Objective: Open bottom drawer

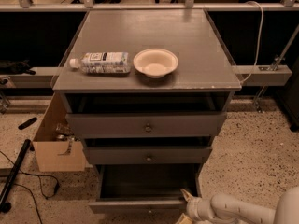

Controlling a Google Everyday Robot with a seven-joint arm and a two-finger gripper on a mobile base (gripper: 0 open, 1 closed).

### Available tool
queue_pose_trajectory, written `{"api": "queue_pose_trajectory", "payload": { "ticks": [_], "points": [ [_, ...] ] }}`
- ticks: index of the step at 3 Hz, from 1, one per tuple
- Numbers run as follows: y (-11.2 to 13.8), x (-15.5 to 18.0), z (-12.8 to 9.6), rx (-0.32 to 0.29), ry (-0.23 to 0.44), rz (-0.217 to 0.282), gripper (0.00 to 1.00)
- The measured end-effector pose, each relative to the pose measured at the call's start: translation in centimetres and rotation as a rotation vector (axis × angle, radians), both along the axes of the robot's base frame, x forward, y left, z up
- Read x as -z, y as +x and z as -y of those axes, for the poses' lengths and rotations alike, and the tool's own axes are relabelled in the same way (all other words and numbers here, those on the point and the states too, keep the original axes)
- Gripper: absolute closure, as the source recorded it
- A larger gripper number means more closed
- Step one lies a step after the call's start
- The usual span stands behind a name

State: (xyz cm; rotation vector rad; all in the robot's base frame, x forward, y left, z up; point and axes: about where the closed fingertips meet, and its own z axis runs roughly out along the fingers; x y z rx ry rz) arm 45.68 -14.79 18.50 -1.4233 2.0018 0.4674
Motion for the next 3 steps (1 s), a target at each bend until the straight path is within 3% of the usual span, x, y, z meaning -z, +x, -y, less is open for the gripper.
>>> {"api": "queue_pose_trajectory", "payload": {
  "ticks": [1, 2, 3],
  "points": [
    [1.3, 1.6, -0.6, 0.004, -0.006, -0.03, 0.0],
    [4.4, 4.4, -1.3, 0.01, -0.024, -0.051, 0.0],
    [4.6, 4.7, -1.4, 0.014, -0.025, -0.064, 0.18]
  ]
}}
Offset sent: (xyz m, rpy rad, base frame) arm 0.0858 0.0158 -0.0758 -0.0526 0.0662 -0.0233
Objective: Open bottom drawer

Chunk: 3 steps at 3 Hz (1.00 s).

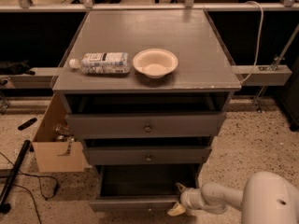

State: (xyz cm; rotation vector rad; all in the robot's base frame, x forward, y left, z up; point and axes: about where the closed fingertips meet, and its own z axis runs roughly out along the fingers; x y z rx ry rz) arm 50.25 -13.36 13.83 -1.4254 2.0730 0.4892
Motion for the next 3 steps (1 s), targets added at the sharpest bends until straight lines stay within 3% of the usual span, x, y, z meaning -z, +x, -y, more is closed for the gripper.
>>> {"api": "queue_pose_trajectory", "payload": {
  "ticks": [2, 3],
  "points": [
    [-0.1, -0.3, 0.0, 0.001, 0.002, -0.001, 0.65],
    [-1.6, -2.4, 0.5, 0.004, 0.003, 0.046, 0.96]
  ]
}}
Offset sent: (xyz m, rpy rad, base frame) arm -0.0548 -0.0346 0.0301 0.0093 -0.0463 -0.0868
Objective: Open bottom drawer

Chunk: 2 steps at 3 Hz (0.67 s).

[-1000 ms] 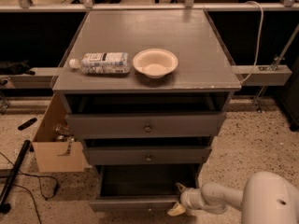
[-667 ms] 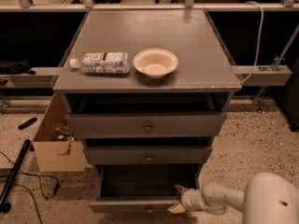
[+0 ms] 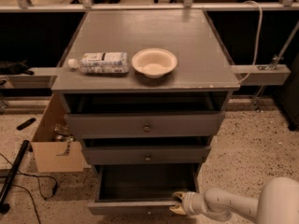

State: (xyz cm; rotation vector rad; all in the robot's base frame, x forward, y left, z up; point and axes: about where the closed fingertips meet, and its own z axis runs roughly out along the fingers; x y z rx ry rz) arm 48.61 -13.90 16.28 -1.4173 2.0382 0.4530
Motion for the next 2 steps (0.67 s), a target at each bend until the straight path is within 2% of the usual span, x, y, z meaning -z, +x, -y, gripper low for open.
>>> {"api": "queue_pose_trajectory", "payload": {
  "ticks": [1, 2],
  "points": [
    [0.0, -0.24, -0.04, 0.0, 0.0, 0.0, 1.0],
    [-0.81, -0.25, -0.02, 0.003, 0.007, -0.003, 1.0]
  ]
}}
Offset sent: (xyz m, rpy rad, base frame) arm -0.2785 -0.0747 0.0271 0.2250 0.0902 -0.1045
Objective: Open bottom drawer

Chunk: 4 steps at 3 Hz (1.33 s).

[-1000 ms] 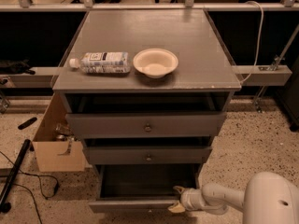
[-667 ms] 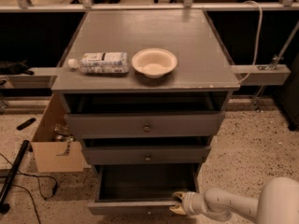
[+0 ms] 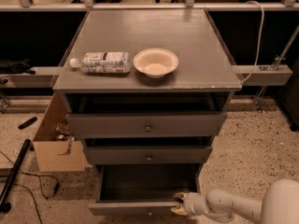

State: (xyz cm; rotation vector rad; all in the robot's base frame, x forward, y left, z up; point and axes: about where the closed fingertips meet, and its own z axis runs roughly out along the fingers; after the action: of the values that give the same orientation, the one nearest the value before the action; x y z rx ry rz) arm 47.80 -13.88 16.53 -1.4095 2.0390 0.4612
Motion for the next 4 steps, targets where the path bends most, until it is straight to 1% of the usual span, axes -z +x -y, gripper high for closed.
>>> {"api": "queue_pose_trajectory", "payload": {
  "ticks": [1, 2, 3, 4],
  "points": [
    [-2.03, 0.23, -0.85, -0.02, 0.028, -0.009, 1.0],
    [-2.0, -0.12, -0.91, -0.022, 0.03, -0.009, 1.0],
    [-2.0, -0.12, -0.91, -0.022, 0.03, -0.01, 0.74],
    [-2.0, -0.12, -0.92, -0.022, 0.03, -0.01, 0.51]
  ]
}}
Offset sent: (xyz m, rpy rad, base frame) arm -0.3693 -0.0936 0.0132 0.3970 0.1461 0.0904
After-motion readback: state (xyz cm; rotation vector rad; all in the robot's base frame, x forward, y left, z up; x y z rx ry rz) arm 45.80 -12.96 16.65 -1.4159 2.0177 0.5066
